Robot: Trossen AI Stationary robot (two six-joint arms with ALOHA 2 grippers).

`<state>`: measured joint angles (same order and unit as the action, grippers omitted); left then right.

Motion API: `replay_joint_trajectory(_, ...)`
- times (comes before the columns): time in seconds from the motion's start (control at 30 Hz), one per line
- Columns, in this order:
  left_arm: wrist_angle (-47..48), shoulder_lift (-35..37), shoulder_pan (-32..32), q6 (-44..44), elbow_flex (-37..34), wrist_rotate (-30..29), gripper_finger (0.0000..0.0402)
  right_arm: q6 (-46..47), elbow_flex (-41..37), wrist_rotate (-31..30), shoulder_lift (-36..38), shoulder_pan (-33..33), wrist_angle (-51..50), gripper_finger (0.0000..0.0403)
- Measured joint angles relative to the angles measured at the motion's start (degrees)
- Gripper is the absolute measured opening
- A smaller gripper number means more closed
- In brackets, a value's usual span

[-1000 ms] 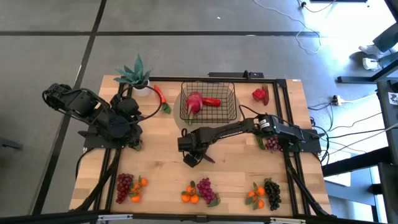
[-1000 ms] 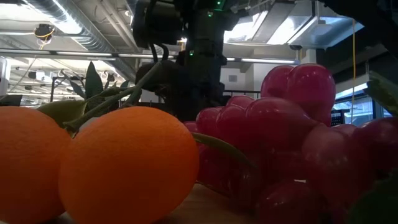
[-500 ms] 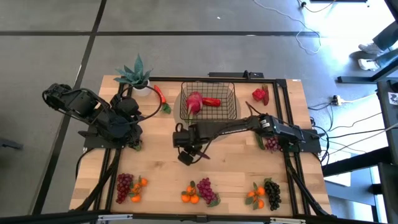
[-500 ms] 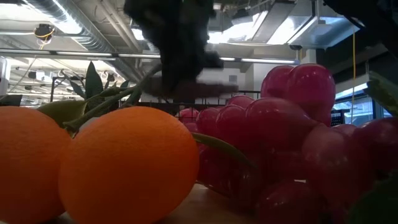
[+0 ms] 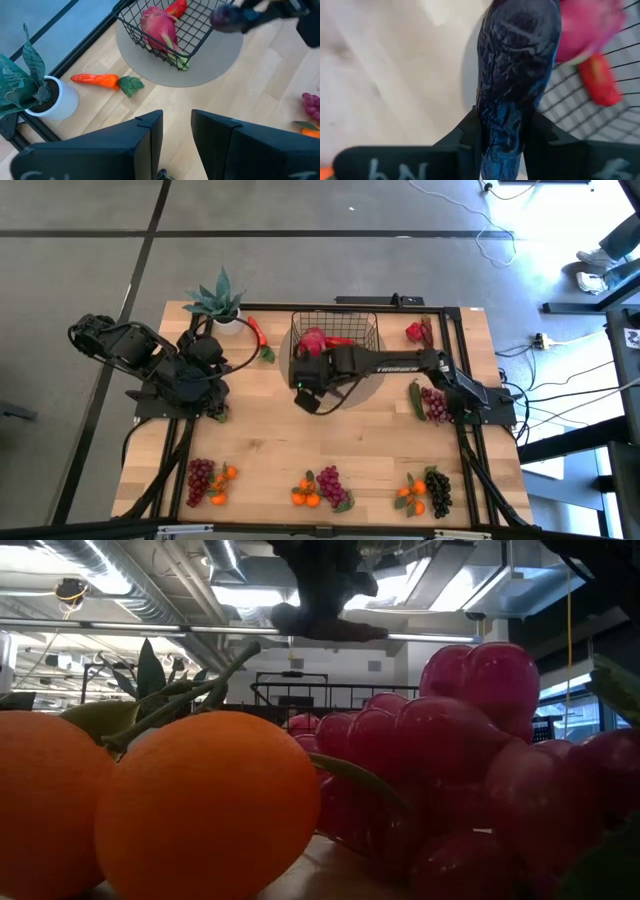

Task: Build produce basket
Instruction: Put the purple eggplant into the black wire basket

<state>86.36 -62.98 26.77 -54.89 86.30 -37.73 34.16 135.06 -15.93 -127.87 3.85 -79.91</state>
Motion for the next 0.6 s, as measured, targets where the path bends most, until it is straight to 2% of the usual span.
replay_joint_trajectory(0.33, -0.06, 0.0, 0.0, -1.2, 0.0, -1.0, 0.009, -11.24, -0.24, -4.57, 0.58, -8.4, -2.02, 0.008)
replay_joint_trajectory(0.6, -0.07, 0.0, 0.0, -3.53, 0.0, -3.52, 0.009, -20.55, -1.99, -5.01, 0.63, -15.06, -0.29, 0.008)
